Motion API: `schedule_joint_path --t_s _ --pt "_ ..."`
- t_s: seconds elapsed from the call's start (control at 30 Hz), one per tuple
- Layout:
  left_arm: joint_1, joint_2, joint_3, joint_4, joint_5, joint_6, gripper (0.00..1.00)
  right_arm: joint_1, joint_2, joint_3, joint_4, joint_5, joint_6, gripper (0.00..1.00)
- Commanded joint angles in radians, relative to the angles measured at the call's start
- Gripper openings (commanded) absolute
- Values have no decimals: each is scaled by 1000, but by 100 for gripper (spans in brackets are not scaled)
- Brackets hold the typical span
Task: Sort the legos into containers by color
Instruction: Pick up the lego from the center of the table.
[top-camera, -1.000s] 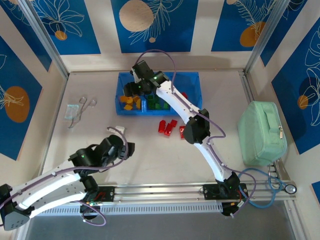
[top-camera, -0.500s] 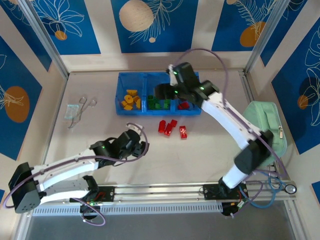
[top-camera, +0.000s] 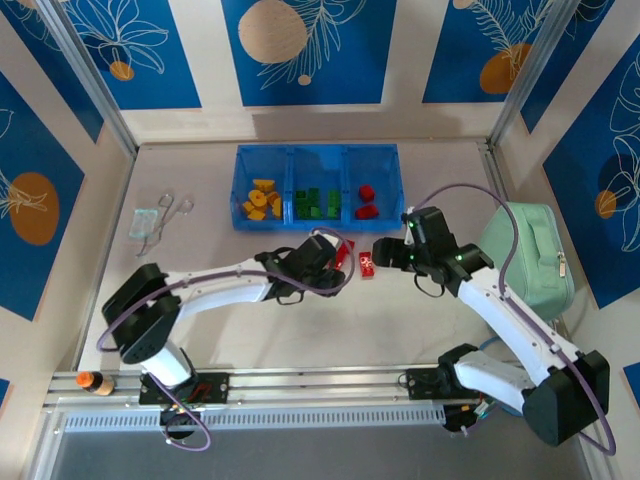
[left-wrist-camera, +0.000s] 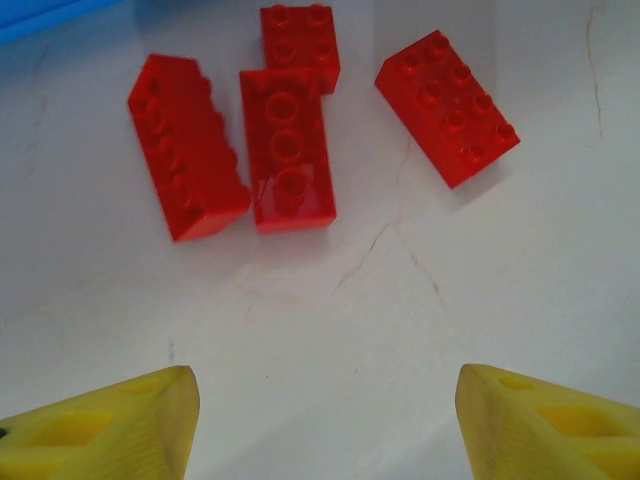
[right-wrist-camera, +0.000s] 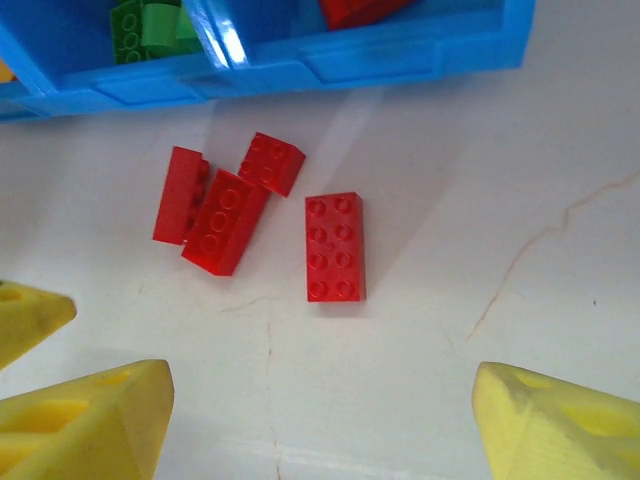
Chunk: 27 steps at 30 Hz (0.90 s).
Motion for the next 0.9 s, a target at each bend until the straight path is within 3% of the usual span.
schedule_joint_path --t_s 0.0,0.37,0.67,0.87 --pt "25 76 103 -69 12 20 69 -15 -28 -28 29 -41 29 79" --pt "179 206 143 -18 135 -36 67 -48 -38 -55 55 -79 25 79" --pt "213 294 215 -12 202 -18 66 -50 -32 -63 67 -91 32 78" --pt "229 332 232 -25 196 -16 58 -52 -21 -62 71 -92 31 78"
